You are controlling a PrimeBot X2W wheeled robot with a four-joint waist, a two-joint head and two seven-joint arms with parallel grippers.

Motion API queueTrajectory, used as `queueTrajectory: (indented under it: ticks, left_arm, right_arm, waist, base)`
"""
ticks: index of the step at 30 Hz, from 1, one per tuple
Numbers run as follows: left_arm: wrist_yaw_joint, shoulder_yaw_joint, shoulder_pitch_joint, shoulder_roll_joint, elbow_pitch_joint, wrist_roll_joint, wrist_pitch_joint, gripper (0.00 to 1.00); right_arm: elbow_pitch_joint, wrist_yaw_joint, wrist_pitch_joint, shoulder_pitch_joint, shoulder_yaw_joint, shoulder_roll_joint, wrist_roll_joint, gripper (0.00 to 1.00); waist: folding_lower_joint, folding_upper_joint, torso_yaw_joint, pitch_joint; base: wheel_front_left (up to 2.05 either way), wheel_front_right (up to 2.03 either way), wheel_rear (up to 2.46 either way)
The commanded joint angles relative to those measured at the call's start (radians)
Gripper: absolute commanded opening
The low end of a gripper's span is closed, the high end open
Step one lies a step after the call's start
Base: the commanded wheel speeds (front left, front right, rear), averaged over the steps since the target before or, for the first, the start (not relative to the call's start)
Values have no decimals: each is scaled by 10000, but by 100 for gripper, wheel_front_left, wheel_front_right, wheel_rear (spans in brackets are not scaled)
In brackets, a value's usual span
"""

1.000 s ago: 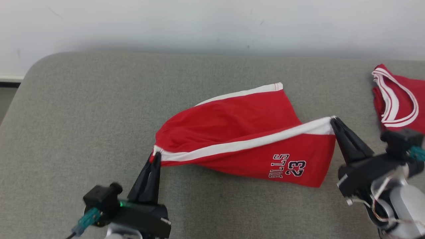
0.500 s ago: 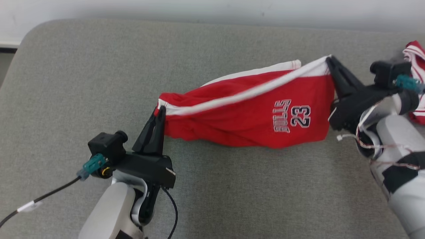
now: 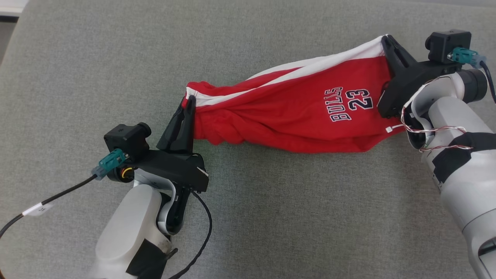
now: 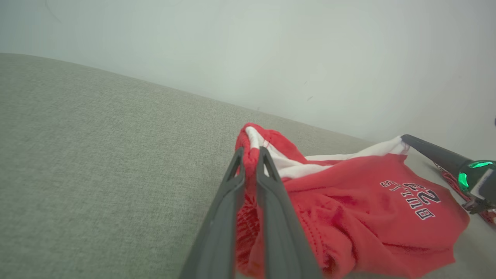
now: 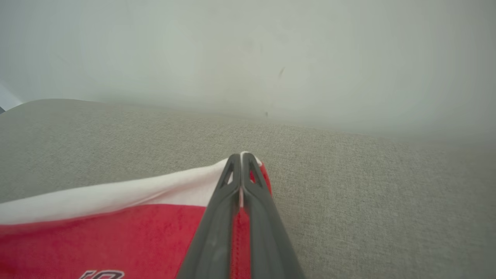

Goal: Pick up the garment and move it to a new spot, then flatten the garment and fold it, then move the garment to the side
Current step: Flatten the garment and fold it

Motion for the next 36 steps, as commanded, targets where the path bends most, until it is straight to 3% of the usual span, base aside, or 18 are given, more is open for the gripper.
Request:
queueTrajectory:
  ticks: [1,2,3,4,5,12,21,29,36]
  left_arm:
    - [13,23,-85,-17,49,44,-32,0]
    - [12,24,-125,-34,85,79,-32,42]
    - [12,49,-144,-43,104,117,-32,95]
    - [12,66,-141,-53,81,171,-32,100]
    - [12,119,-96,-67,-2,207,-30,100]
    - [12,847,764,-105,-918,733,-30,100]
    - [155,2567,2671,-153,-2836,2719,-30,100]
    - [329,3369,4359,-140,-3943,4318,-30,100]
    - [385,3783,5036,-178,-4207,4723,-30,100]
  right_arm:
    - [38,-29,-55,-67,39,46,-76,0]
    - [198,-29,-108,-151,102,90,-50,0]
    - [331,-29,-168,-224,160,140,2,0]
    - [402,-29,-281,-280,236,168,28,44]
    - [481,-29,-374,-292,327,209,65,100]
    - [471,-29,-918,128,808,-46,695,100]
    - [89,-29,-1164,1425,1498,-618,1681,100]
    - [35,-29,-918,2278,2017,-660,2455,100]
    - [648,-29,-529,2186,2181,-657,2691,100]
  waist:
    - [-2,-2,19,121]
    - [-2,-2,-1,136]
    - [-2,-2,-23,134]
    - [-2,-2,-51,107]
    - [-2,-2,-86,67]
    - [-2,-2,-236,-346]
    - [-2,-2,-297,-1084]
    - [-2,-2,-152,-1457]
    - [-2,-2,192,-1461]
  base:
    - [0,0,0]
    - [0,0,0]
    - [0,0,0]
    - [0,0,0]
    - [0,0,0]
    - [0,0,0]
    - [0,0,0]
    - [0,0,0]
    - [0,0,0]
